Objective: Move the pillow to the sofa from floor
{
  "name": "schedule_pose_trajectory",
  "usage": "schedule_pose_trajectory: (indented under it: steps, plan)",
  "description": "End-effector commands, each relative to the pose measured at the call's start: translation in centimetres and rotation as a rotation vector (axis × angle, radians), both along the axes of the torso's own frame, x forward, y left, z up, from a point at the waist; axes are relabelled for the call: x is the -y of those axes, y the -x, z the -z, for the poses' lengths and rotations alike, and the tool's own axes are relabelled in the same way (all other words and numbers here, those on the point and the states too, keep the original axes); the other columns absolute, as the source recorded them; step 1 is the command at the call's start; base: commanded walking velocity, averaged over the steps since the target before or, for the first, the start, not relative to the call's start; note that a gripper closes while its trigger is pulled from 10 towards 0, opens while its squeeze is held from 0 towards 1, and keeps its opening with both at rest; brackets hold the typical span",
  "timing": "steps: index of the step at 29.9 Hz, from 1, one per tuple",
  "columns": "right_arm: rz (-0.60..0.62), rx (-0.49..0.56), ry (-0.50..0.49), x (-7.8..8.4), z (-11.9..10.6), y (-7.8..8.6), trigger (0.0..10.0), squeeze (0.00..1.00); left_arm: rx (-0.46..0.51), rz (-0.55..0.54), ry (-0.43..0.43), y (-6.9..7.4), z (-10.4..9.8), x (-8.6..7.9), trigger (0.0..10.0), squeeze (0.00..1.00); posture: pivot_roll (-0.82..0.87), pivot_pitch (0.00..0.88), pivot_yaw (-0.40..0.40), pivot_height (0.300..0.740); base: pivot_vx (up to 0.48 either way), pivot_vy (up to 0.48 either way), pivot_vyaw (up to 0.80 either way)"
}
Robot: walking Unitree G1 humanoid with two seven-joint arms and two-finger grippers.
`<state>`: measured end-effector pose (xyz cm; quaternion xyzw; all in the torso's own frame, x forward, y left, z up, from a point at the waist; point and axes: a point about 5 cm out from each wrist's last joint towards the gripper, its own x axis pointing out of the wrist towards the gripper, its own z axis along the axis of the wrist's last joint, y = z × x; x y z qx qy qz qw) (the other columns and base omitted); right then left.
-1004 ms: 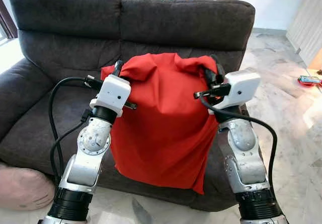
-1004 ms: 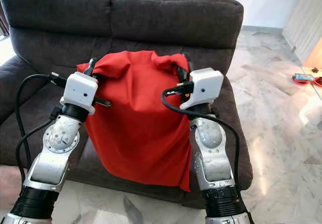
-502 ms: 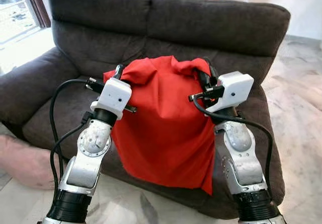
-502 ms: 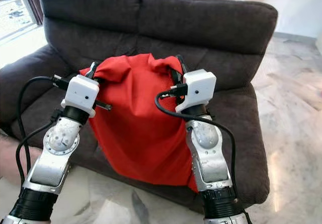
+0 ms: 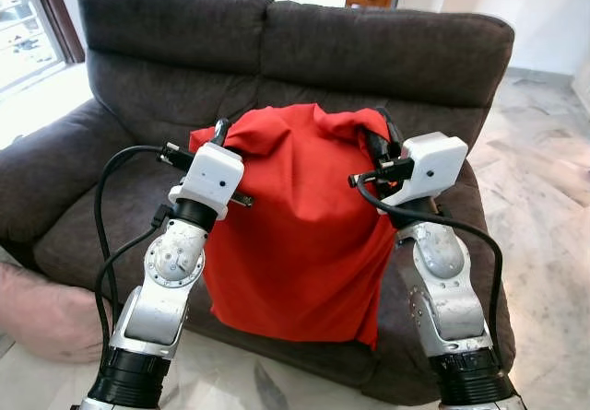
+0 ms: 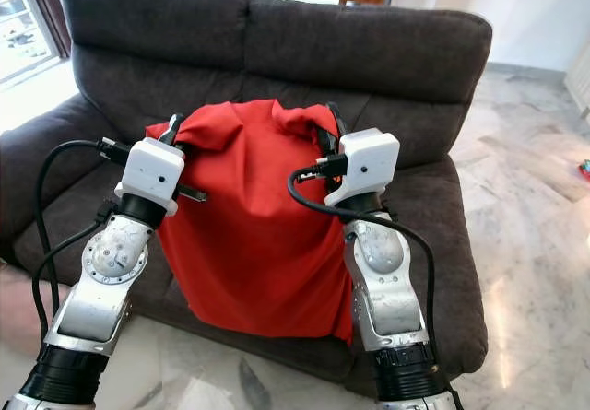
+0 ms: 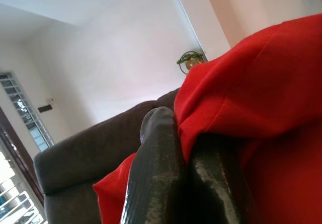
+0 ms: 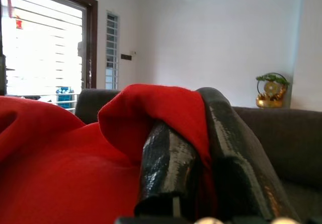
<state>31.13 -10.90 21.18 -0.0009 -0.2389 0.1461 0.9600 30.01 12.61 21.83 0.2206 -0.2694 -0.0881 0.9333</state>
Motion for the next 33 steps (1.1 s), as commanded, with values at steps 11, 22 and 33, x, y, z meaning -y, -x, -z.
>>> schedule_pose_trajectory:
  steps: [11,22,33]
  plan:
    - [-0.023,0.082,-0.013,-0.56,-1.93,0.50,10.0,0.00,0.072,0.058,-0.033,0.39,-1.55,1.07,10.0,0.00,0.08,0.000,-0.020,0.740,0.313,0.000,0.00]
    - [0.013,0.041,-0.040,-0.16,-1.48,0.12,10.0,0.00,0.063,0.055,-0.039,0.36,-1.42,0.92,10.0,0.00,0.09,0.000,-0.020,0.740,0.317,0.000,-0.28]
    - [0.004,0.042,-0.046,-0.49,-1.40,0.24,10.0,0.00,0.033,0.057,-0.038,0.25,-1.01,0.82,10.0,0.00,0.09,0.000,-0.025,0.740,0.318,0.000,0.00]
